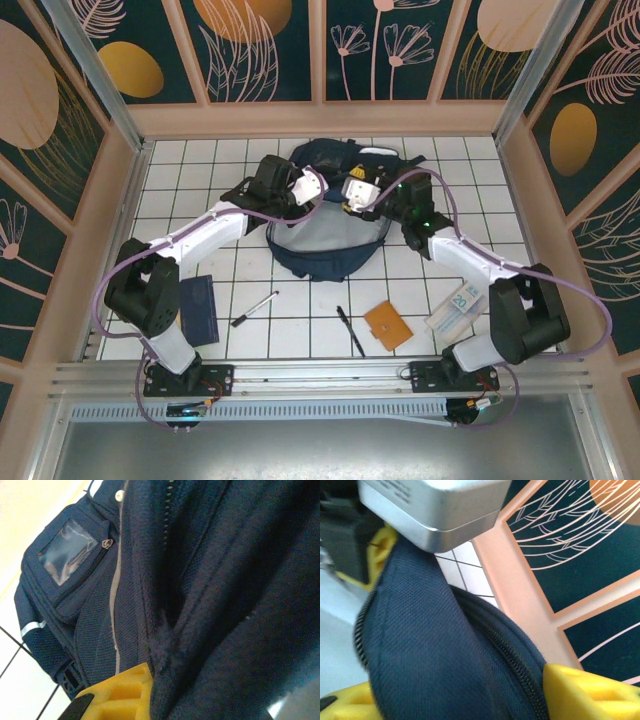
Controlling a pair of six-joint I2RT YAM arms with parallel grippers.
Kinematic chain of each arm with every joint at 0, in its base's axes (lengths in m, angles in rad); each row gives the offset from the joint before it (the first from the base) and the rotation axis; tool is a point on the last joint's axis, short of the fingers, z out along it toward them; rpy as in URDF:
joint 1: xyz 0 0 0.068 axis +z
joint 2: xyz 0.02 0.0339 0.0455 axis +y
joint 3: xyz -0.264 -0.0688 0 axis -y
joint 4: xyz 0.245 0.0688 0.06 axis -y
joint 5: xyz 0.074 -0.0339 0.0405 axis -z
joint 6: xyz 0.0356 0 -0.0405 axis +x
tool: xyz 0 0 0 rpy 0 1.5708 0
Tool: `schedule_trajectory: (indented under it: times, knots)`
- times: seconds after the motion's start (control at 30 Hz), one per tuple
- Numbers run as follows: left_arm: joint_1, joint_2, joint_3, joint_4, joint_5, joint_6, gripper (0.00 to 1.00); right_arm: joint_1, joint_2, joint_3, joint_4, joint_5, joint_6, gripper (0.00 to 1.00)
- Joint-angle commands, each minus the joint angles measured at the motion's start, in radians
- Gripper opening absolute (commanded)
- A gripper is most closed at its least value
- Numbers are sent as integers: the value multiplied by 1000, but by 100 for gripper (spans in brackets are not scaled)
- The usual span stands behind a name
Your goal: Pack the student bag
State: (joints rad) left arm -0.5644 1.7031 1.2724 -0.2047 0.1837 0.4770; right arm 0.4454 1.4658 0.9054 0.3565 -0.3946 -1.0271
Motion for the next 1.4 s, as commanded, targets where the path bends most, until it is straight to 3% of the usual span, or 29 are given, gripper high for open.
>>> schedule_trajectory:
  times: [0.0, 0.07, 0.1, 0.17, 0.2, 0.23, 0.27, 0.43, 0.63, 0.73, 0.8, 0.87, 0.97, 1.07, 1.23, 1.37]
  knots:
    - [-20, -72, -2, 133, 147, -42, 8, 43, 72, 54, -95, 91, -81, 44]
    - [-21, -102, -37, 159, 125, -27, 16, 47, 83, 58, -91, 86, -106, 11]
    - [-20, -117, -56, 169, 109, -14, 17, 45, 79, 56, -86, 63, -110, 2]
    - [-19, -157, -121, 194, 56, 36, 23, 20, 56, 47, -89, -81, -115, 0]
    - [-18, -172, -155, 210, 21, 59, 41, 5, 47, 48, -84, -152, -100, 0]
    - [-17, -192, -202, 233, -17, 87, 53, -10, 35, 46, -65, -209, -75, 0]
    - [-13, -210, -245, 245, -37, 125, 54, -22, 26, 47, -53, -246, -63, 0]
    - [38, -244, -378, 287, -56, 181, 56, -92, 10, 59, -40, -383, -26, 0]
    - [69, -182, -396, 337, -22, 168, 55, -151, -2, 36, 55, -492, 71, 0]
    - [69, -112, -311, 276, 4, 144, 30, -154, 9, 14, 97, -451, 96, 0]
    - [69, -87, -209, 199, 23, 81, 8, -157, 20, -7, 102, -371, 94, 16]
    - [64, -89, -147, 170, 5, -17, 2, -140, 4, -12, 28, -286, 57, 34]
    - [29, -122, -121, 172, -90, -72, 0, -66, -54, 0, -96, -117, 18, 48]
    - [3, -159, -119, 210, -180, -120, 0, -11, -115, 5, -154, 35, 47, 56]
    - [-31, -165, -119, 245, -246, -137, 0, 47, -147, 29, -194, 169, 59, 64]
    - [-35, -170, -134, 282, -163, -192, 1, 57, -75, 90, -224, 162, 65, 65]
